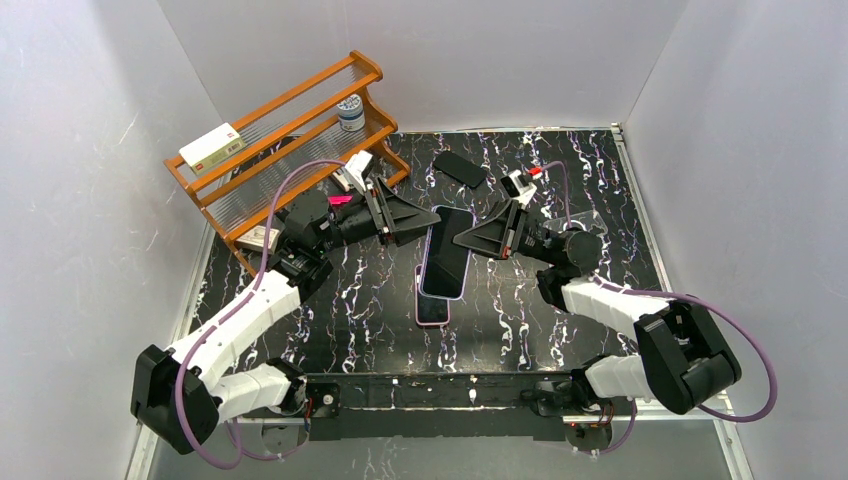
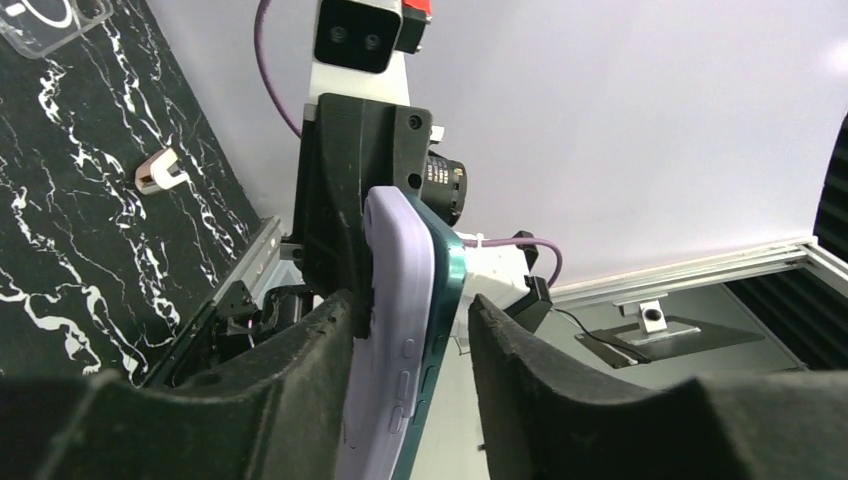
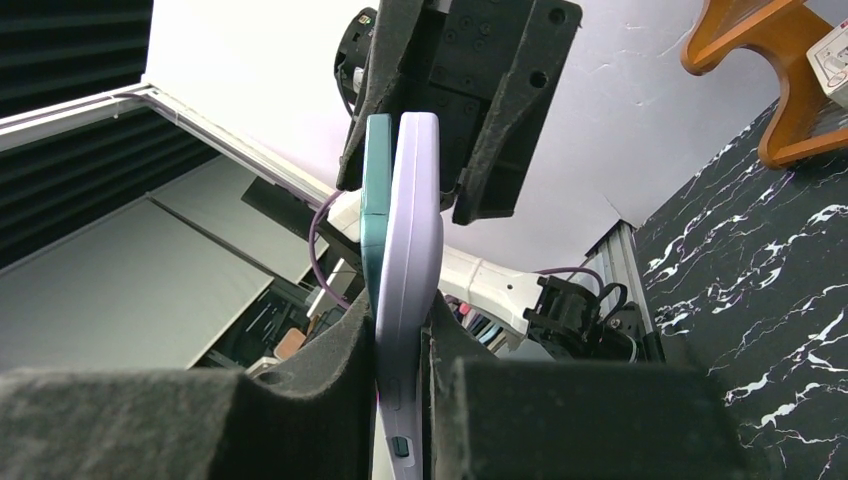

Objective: Put the phone into the phone case

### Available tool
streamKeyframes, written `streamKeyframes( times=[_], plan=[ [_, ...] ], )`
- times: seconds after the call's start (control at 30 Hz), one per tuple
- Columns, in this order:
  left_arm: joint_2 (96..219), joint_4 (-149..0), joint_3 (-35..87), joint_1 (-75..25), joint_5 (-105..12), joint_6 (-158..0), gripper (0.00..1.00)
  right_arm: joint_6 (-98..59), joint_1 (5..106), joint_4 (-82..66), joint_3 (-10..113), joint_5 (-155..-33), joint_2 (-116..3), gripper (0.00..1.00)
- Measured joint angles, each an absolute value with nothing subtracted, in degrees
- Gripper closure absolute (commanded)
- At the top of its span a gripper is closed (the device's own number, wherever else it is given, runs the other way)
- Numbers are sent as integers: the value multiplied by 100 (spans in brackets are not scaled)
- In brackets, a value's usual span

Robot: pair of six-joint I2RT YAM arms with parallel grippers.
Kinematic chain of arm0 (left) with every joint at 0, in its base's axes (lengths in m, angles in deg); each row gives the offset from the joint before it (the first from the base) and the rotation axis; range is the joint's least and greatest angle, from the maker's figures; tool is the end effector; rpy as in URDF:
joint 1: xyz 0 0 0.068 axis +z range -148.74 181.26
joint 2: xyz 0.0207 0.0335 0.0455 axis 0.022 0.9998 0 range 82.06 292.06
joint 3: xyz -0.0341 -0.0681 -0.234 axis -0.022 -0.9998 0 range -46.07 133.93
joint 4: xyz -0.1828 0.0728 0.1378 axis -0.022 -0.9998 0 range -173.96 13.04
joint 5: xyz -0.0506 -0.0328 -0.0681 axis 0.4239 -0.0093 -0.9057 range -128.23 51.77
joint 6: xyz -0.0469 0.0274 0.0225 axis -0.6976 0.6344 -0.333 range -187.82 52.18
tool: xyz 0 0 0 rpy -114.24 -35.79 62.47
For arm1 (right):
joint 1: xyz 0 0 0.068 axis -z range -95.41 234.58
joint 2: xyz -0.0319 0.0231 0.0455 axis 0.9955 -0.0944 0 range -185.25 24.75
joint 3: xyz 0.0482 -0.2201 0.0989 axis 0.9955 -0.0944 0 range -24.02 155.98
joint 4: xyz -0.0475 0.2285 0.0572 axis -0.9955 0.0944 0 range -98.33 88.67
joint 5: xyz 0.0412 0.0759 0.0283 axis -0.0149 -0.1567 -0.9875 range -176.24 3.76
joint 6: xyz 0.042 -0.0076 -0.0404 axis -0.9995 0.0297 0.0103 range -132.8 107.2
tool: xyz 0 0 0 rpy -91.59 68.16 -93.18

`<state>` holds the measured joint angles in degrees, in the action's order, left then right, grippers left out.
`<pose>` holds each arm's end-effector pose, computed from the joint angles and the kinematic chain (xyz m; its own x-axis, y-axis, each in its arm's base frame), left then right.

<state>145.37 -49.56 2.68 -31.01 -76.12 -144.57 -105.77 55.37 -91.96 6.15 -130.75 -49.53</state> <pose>0.1965 -0.1551 0.3506 -0.8598 -0.3656 -0.3563 0.3955 -0.0357 -0.9178 0.1929 0.1423 0.2958 -0.8478 0.3418 -0.4055 -0.5121 -0.3289 0.7935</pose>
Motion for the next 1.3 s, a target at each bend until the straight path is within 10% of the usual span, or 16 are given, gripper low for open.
streamKeyframes(
  times=[0.33,0.6,0.67,0.83,1.17,1.3],
  plan=[
    [14556,-4921,152,-3092,-7722,-14324,100,-10574,5537,-9070,613,-12966,-4953,44],
    [14550,-6350,662,-3125,-7418,-13154,100,-10358,5531,-8160,615,-12959,-4949,80],
    [14550,-6525,694,-3127,-7372,-13032,94,-10295,5531,-8080,624,-12959,-4912,85],
    [14539,-6691,697,-3127,-7315,-12892,41,-10124,5529,-7824,626,-12970,-4861,86],
    [14301,-6407,174,-3116,-7477,-13154,35,-10238,5684,-7900,630,-12566,-4859,85],
    [14336,-6127,-171,-3116,-7691,-13301,48,-10183,5688,-7837,703,-12564,-4859,84]
  ],
)
